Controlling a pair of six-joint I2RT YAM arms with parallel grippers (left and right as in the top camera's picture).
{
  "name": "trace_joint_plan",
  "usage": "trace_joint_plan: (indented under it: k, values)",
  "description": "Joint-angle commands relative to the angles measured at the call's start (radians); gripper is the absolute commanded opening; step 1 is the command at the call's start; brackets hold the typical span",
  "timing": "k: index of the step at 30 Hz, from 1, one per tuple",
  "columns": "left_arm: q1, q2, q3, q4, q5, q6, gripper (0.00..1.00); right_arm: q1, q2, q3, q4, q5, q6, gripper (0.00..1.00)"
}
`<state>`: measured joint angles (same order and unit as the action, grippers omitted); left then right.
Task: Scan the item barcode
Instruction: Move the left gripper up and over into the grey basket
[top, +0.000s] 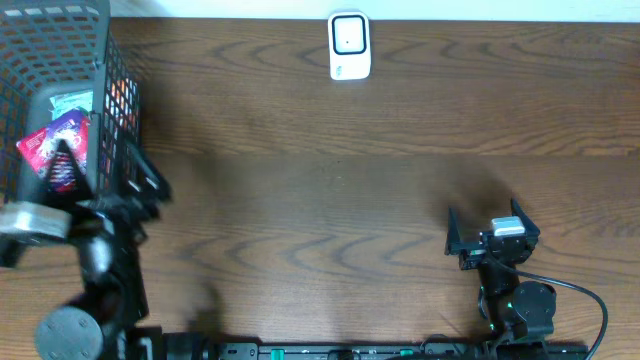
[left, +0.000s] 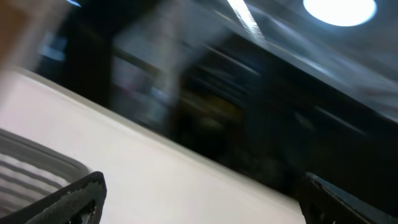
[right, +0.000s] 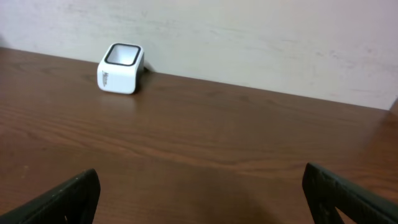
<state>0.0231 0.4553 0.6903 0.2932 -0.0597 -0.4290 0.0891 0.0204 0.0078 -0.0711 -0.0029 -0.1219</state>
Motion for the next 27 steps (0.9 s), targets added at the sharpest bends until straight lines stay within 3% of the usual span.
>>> trace_joint_plan:
  k: [1, 5, 7, 12, 16, 18, 21, 27]
  values:
    - [-0.002, 0.159, 0.169, 0.004, -0.449, 0.129, 0.98, 0.003, -0.001, -0.002, -0.004, 0.009, -0.014, 0.99]
    - [-0.002, 0.350, 0.367, -0.045, -0.518, 0.311, 0.98, 0.003, -0.001, -0.002, -0.004, 0.009, -0.014, 0.99]
    - [0.001, 0.468, 0.513, -0.128, -0.554, 0.441, 0.98, 0.003, -0.001, -0.002, -0.004, 0.009, -0.014, 0.99]
    - [0.062, 0.738, 0.871, -0.404, -0.781, 0.602, 0.98, 0.003, -0.001, -0.002, -0.004, 0.009, -0.014, 0.99]
    - [0.140, 0.914, 1.128, -0.777, -0.843, 0.603, 0.98, 0.003, -0.001, -0.002, -0.004, 0.009, -0.014, 0.99]
    - [0.174, 0.949, 1.172, -0.889, -0.841, 0.528, 0.98, 0.003, -0.001, -0.002, -0.004, 0.009, -0.014, 0.99]
    - [0.248, 0.961, 1.172, -1.000, -0.711, 0.375, 0.98, 0.003, -0.001, -0.002, -0.004, 0.009, -0.014, 0.99]
    - [0.448, 1.011, 1.172, -1.119, -0.187, 0.240, 0.98, 0.003, 0.000, -0.002, -0.004, 0.009, -0.014, 0.99]
